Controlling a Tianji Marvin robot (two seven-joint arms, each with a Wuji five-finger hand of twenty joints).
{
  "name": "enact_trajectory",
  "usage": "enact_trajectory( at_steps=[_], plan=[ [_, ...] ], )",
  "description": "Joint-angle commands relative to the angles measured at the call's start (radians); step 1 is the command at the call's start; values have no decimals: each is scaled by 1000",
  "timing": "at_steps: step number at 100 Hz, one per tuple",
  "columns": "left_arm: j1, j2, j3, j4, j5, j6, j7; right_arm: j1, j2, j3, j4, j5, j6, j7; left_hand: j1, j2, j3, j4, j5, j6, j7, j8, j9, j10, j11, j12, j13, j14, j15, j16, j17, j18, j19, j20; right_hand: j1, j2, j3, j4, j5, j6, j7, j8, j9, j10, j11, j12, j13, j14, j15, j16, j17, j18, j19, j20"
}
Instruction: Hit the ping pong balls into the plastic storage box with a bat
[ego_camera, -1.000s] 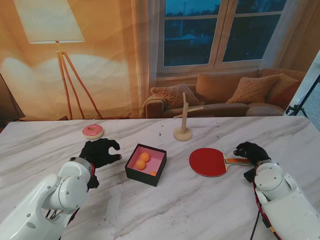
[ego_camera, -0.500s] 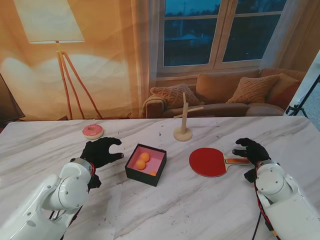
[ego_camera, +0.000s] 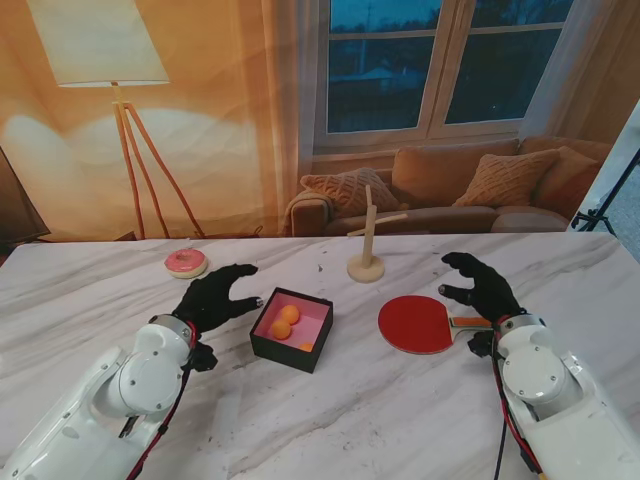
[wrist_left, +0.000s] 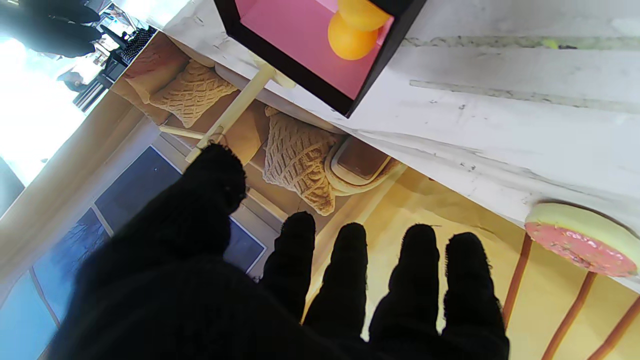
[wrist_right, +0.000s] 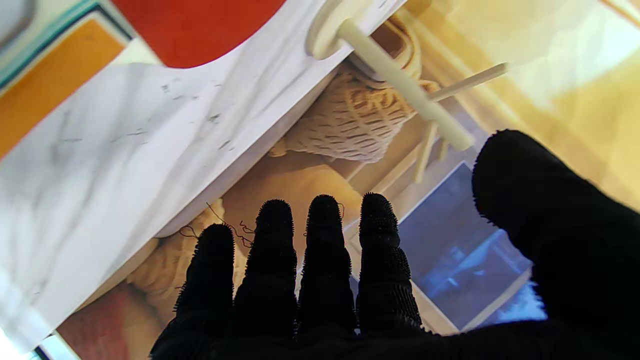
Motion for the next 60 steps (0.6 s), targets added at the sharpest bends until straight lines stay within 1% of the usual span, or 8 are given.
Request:
enact_trajectory(
  at_steps=[1,21,39,60],
  plan=[
    [0,-10,7,4,-3,-3,-10,-18,-2,-12,-25,-7,-19,16,19,26,-23,26,-29,-24,-17,-10,-41,-32,-10,-23,-34,-31,-20,-9,-19,-38,-22,-8,-28,29,-27,38,-48,-30,-17,-9,-49,-30,-10,-8,-40,-29,-6,-9,5,-40,-25,17],
    [-4,-23,22,30,-50,-65,39,-50,5,-38,-85,-24,-75,31,17,23,-20,28,-49,-30,-25,-13,-45,-36,-7,-23,-35,-39,-26,-12,-15,-48,-36,-2,-27,37,-29,41,-66,-22,-17,-11,-55,-35,-8,-12,-40,-30,-6,-12,9,-39,-27,22],
    [6,-33,26,49,-83,-111,76,-61,8,-75,-108,-32,-118,32,12,16,-13,28,-67,-35,-31,-16,-48,-41,-6,-25,-37,-50,-33,-16,-17,-52,-34,11,-28,36,-29,42,-78,-8,-16,-14,-60,-35,-4,-14,-39,-27,-5,-14,15,-38,-27,25],
    [22,-31,15,49,-97,-160,72,-51,3,-122,-96,-14,-137,20,-1,2,26,28,-89,-45,-38,-21,-58,-53,-10,-30,-45,-75,-56,-36,-17,-57,-90,4,-28,39,-29,41,-107,-5,-17,-17,-81,-35,-1,-17,-40,-24,-3,-15,25,-30,-21,28]
  ],
)
